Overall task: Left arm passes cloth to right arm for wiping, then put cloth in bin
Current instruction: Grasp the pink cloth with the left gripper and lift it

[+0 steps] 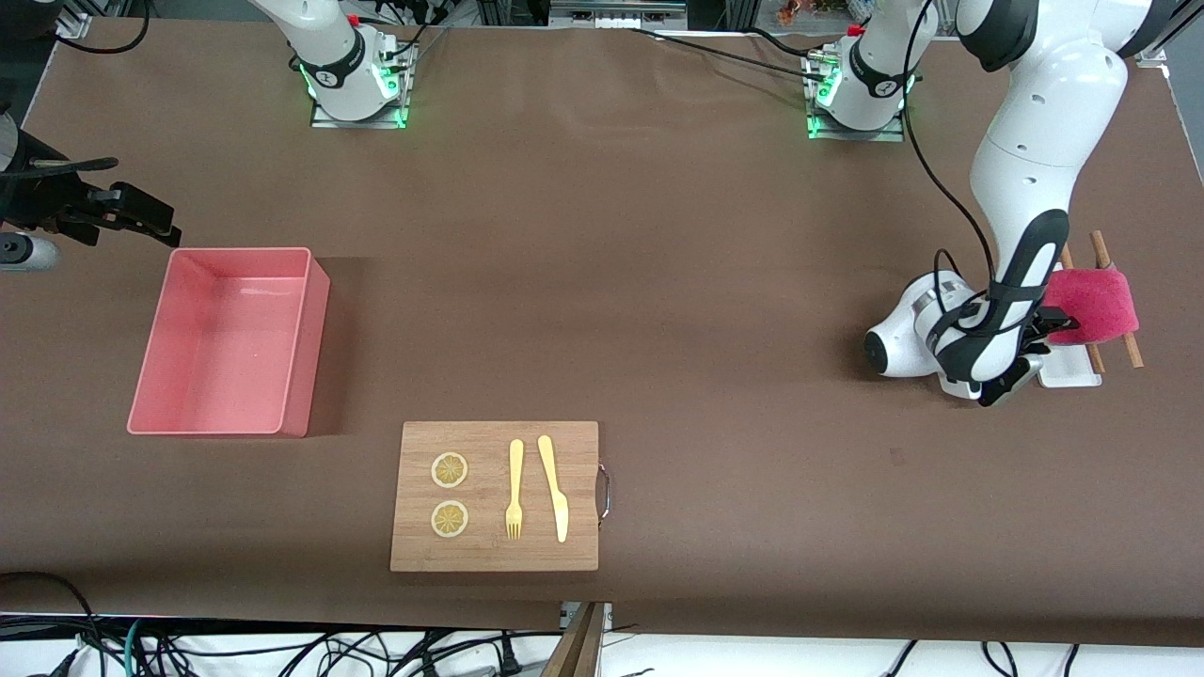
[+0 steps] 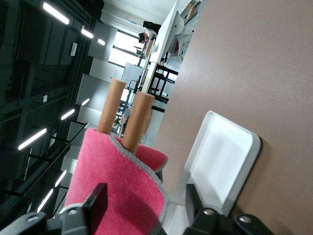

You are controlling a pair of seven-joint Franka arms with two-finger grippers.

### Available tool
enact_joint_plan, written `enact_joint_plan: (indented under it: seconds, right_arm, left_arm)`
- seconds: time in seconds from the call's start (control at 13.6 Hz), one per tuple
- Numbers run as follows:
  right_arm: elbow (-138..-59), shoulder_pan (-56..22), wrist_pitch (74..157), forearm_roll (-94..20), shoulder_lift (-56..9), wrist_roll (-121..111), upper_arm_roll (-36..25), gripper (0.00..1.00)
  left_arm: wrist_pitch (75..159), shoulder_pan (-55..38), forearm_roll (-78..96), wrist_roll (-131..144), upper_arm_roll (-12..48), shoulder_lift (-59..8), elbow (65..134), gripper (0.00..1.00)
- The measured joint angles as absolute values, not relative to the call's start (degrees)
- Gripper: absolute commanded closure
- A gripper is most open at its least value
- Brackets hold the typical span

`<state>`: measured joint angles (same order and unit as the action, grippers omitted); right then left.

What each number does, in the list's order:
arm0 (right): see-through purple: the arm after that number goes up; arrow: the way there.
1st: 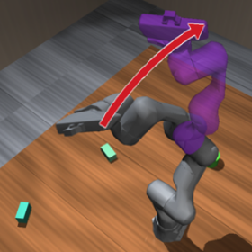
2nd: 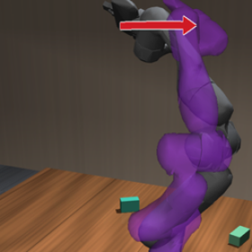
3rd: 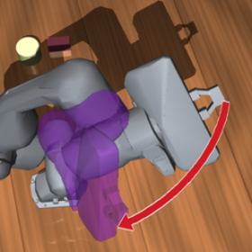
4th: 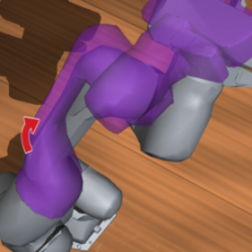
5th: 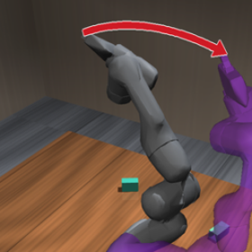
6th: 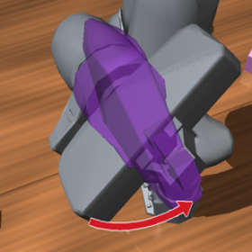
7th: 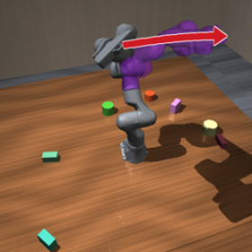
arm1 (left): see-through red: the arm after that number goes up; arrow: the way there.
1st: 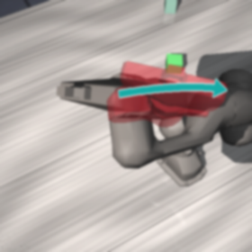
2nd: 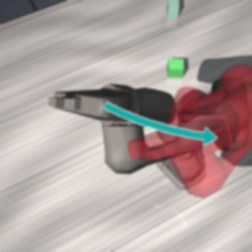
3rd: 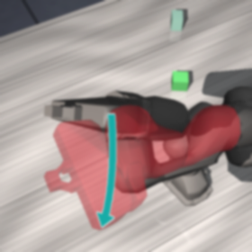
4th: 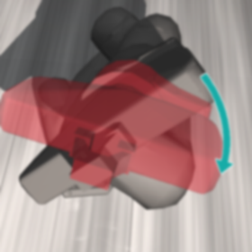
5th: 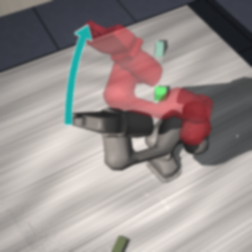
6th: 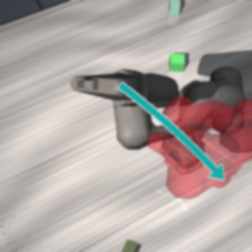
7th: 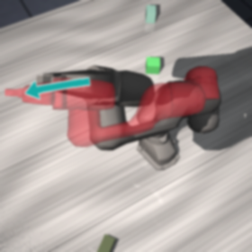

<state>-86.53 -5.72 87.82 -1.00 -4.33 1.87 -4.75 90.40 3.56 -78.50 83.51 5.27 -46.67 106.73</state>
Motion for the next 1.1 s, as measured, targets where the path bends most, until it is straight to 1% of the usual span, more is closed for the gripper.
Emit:
enact_joint_plan:
  seconds: [0.07, 0.15, 0.22, 0.88, 1.1]
  right_arm:
    - [-86.5, -5.7, 87.8, -1.0, -4.3, 1.9, -4.8, 0.00]
    - [-86.5, -5.7, 87.8, -1.0, -4.3, 1.9, -4.8, 0.00]
    - [-86.5, -5.7, 87.8, -1.0, -4.3, 1.9, -4.8, 0.00]
    - [-86.5, -5.6, 87.8, -1.4, -4.3, 1.9, -4.8, 0.00]
    - [-86.5, -5.6, 87.8, -1.5, -4.3, 1.9, -4.7, 0.00]
  left_arm:
    - [90.4, 3.6, -78.5, 83.9, 5.3, -47.0, 106.7, 0.71]
    - [90.4, 3.6, -78.5, 84.1, 5.3, -47.1, 106.7, 0.89]
    - [90.4, 3.6, -78.5, 84.2, 5.3, -47.0, 106.7, 1.00]
    - [90.4, 3.5, -78.5, 84.4, 5.6, -47.0, 106.6, 1.00]
    - [90.3, 3.1, -74.7, 80.5, 7.0, -46.1, 105.1, 1.00]
